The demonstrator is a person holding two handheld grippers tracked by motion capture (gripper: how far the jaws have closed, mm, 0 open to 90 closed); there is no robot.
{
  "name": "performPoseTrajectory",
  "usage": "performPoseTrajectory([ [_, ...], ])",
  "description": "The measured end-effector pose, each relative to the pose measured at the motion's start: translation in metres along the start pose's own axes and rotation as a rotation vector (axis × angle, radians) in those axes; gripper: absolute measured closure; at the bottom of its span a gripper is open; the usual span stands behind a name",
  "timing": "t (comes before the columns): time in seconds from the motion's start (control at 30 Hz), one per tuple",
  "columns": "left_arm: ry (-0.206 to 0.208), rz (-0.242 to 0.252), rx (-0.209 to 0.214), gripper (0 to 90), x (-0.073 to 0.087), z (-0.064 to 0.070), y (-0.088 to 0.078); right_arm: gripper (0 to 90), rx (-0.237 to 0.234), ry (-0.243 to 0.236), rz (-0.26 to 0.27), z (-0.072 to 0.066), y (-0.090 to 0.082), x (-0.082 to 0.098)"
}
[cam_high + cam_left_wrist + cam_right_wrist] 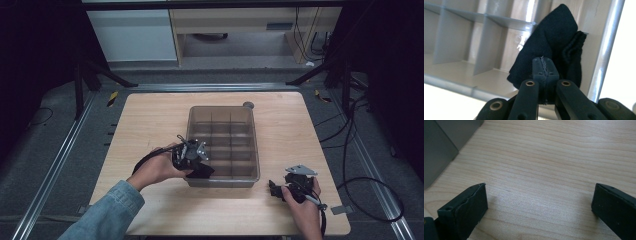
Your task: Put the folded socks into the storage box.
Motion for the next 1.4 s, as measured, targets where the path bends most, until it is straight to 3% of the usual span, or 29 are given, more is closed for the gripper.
performPoseTrajectory([
  [0.23, -0.02, -0.018, 0.031, 90.0, 0.003, 0.001, 0.017, 0.7, 0.0, 0.0, 0.0, 0.0, 0.0, 0.0],
  [0.43, -0.038, -0.019, 0.065, 90.0, 0.003, -0.003, 0.018, 0.7, -0.001, -0.001, 0.0, 0.0, 0.0, 0.0],
  [0.7, -0.024, -0.066, 0.041, 90.0, -0.003, 0.001, 0.023, 0.7, 0.0, -0.001, 0.0, 0.0, 0.0, 0.0],
  [0.83, -0.03, -0.048, 0.056, 90.0, -0.001, -0.001, 0.021, 0.7, 0.0, -0.001, 0.0, 0.0, 0.0, 0.0],
  [0.87, -0.054, -0.022, 0.076, 90.0, 0.001, -0.004, 0.017, 0.7, -0.001, -0.001, 0.0, 0.0, 0.0, 0.0],
  [1.0, -0.103, 0.056, 0.079, 90.0, 0.002, -0.008, 0.002, 0.7, -0.001, 0.0, 0.0, 0.0, 0.0, 0.0],
  [1.17, -0.116, 0.13, 0.103, 90.0, -0.007, -0.006, -0.008, 0.7, -0.001, -0.001, 0.0, 0.0, 0.0, 0.0],
  [1.4, -0.095, 0.091, 0.084, 89.9, -0.018, -0.002, 0.004, 0.7, -0.001, -0.001, 0.0, 0.0, 0.0, 0.0],
])
Point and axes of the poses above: each handheld gripper's, and its own axes: y roughly forward along the jaws, x roughly out of its underside, z roughly to its right, the point moved 1 cm from there along y, roughly forward along the jaws, and after that the axes turned 1 degree about y, right-handed, at the moved point
